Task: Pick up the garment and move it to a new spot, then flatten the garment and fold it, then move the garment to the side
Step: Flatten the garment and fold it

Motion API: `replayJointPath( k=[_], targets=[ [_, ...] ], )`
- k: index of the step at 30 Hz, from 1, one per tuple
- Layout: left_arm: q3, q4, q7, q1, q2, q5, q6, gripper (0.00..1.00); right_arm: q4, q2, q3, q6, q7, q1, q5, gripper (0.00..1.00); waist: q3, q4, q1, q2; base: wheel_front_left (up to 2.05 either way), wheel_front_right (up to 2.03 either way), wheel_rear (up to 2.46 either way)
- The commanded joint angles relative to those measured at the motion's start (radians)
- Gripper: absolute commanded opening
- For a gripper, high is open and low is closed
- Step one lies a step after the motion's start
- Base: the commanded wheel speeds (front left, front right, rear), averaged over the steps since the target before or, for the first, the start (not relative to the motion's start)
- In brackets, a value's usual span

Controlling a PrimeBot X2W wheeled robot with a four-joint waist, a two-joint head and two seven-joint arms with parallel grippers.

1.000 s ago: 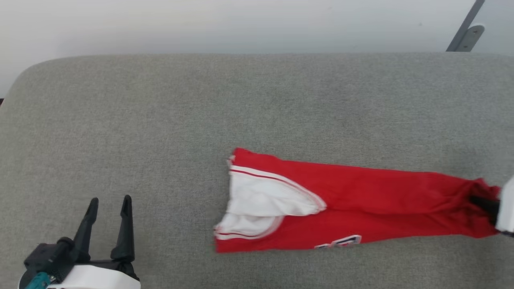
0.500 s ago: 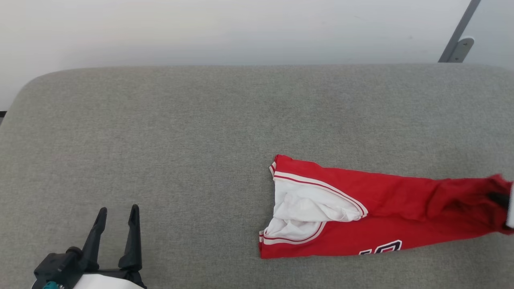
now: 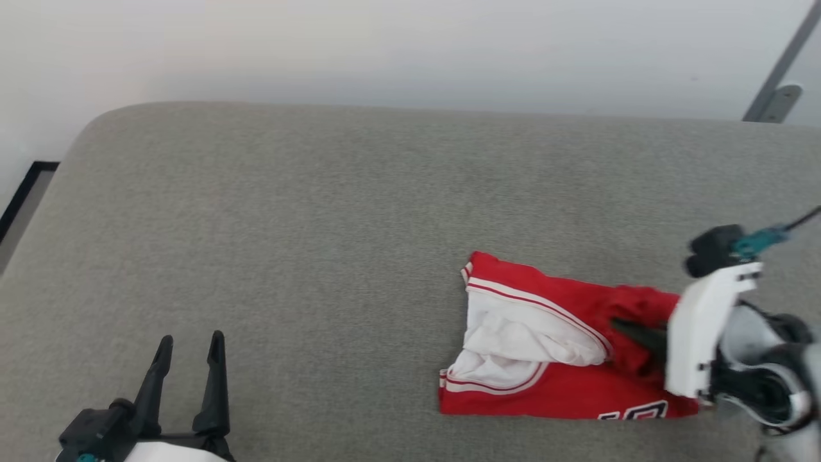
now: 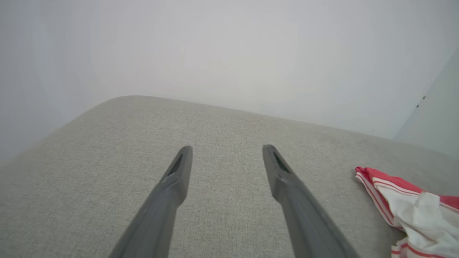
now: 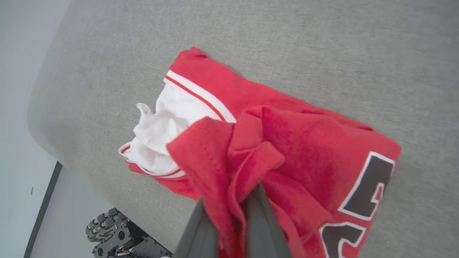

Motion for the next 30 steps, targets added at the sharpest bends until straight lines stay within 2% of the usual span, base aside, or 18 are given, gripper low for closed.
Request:
replayJointPath(
  k=[1, 9, 10, 11, 12, 14, 19, 30],
  targets=[
    [-0.003, 0.003, -0.005, -0.015, -0.004, 0.007, -0.005, 1.00, -0.002, 0.026, 0.023, 0.000, -0.004, -0.021, -0.005, 0.00, 0.002, 0.023, 0.0000, -0.0001, 0.00, 0.00, 0.00],
    [-0.019, 0.017, -0.005, -0.043, -0.017, 0.007, -0.012, 1.00, 0.119, 0.099, 0.119, 0.000, -0.067, -0.089, -0.027, 0.00, 0.010, 0.090, 0.0000, -0.0001, 0.00, 0.00, 0.00],
    [-0.019, 0.017, -0.005, -0.047, -0.018, 0.007, -0.013, 1.00, 0.142, 0.105, 0.130, 0.000, -0.080, -0.099, -0.032, 0.09, 0.012, 0.096, 0.0000, -0.0001, 0.00, 0.00, 0.00],
    [-0.018, 0.018, -0.005, -0.049, -0.017, 0.007, -0.013, 1.00, 0.160, 0.113, 0.144, 0.000, -0.091, -0.105, -0.025, 0.41, 0.014, 0.101, 0.0000, -0.0001, 0.00, 0.00, 0.00],
    [-0.018, 0.019, -0.005, -0.050, -0.017, 0.007, -0.014, 1.00, 0.176, 0.118, 0.149, 0.000, -0.108, -0.115, -0.020, 1.00, 0.015, 0.105, 0.0000, -0.0001, 0.00, 0.00, 0.00],
    [-0.008, 0.016, -0.005, -0.050, -0.018, 0.002, -0.015, 1.00, 0.211, 0.118, 0.169, 0.000, -0.126, -0.132, -0.003, 1.00, 0.015, 0.108, 0.0000, -0.0001, 0.00, 0.00, 0.00],
    [0.010, 0.013, -0.005, -0.031, -0.016, -0.001, -0.016, 1.00, 0.191, 0.109, 0.173, 0.000, -0.140, -0.141, 0.046, 1.00, 0.007, 0.093, 0.0000, -0.0001, 0.00, 0.00, 0.00],
    [0.062, -0.002, -0.005, 0.004, -0.014, 0.005, -0.016, 1.00, 0.054, 0.036, 0.056, 0.000, -0.291, -0.045, 0.067, 1.00, -0.032, -0.005, 0.0000, -0.0001, 0.00, 0.00, 0.00]
  ],
)
